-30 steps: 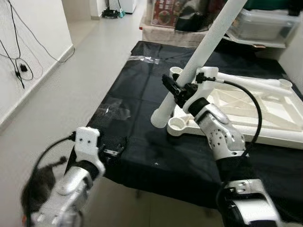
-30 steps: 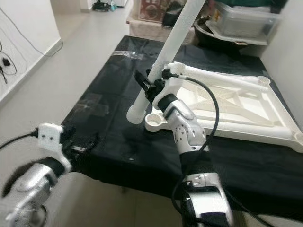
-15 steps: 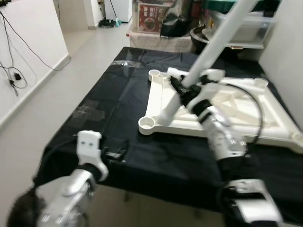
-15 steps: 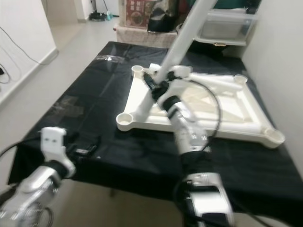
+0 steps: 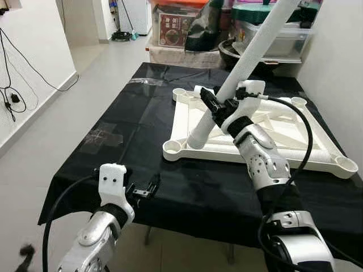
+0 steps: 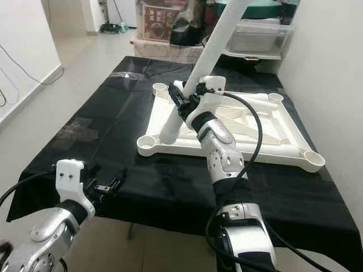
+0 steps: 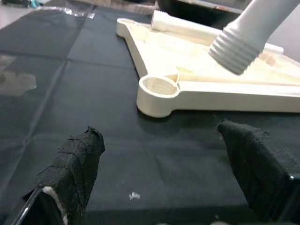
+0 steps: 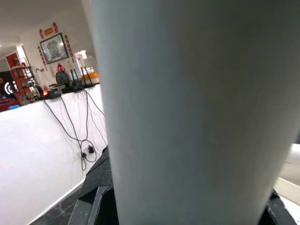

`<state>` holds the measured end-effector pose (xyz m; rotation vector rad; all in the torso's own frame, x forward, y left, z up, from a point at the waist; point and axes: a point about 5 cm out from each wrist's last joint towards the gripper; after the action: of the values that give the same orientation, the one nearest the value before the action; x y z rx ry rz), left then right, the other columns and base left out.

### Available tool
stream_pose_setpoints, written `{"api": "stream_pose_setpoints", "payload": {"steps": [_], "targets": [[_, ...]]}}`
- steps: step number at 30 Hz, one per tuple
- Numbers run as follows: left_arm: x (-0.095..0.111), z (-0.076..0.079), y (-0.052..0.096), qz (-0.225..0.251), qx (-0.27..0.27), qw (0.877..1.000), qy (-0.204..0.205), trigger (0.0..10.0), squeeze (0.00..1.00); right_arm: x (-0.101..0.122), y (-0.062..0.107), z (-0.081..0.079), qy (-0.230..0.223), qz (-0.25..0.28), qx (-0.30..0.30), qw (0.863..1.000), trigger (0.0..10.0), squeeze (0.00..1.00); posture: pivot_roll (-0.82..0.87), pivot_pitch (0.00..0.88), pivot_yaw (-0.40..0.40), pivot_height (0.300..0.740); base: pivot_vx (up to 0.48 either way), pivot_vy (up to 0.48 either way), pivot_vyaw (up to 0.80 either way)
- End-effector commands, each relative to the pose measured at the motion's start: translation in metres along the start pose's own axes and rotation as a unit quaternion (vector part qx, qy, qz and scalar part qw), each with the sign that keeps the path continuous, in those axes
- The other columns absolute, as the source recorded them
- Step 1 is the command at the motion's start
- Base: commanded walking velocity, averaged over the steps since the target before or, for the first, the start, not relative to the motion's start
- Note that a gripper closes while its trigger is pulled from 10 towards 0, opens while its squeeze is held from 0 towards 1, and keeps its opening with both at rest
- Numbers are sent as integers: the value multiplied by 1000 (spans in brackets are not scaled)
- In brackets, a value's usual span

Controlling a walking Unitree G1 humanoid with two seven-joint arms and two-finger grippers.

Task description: Building children table

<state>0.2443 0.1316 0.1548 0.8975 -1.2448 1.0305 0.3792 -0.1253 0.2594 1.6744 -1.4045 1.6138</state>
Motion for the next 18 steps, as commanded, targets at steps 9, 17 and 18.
{"api": "stream_pose_setpoints", "payload": {"steps": [9, 17, 18], "targets": [[6, 13, -1, 15, -12, 1000, -11, 10000, 0, -1, -5, -8, 17, 4, 12, 1000, 10000, 0, 79, 122, -82, 740, 0, 0, 0], [8, 30, 3, 19, -34, 999, -27, 10000, 0, 3, -16, 17, 115, -6, -99, 988, 10000, 0, 88, 149, -96, 740, 0, 0, 0], [8, 30, 3, 19, -34, 999, -27, 10000, 0, 3, -16, 17, 115, -6, -99, 988, 10000, 0, 88, 149, -96, 740, 0, 0, 0]]}}
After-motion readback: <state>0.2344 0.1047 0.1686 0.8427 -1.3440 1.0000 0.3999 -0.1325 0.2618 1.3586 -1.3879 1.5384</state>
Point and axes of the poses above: a point about 5 cm out from each wrist's last joint towards the gripper, its own y axis pointing back from the gripper into the wrist, its own x axis along the axis of the wrist's last joint, z = x × y, and after that the axes turned 4 degrees about -y, right-handed
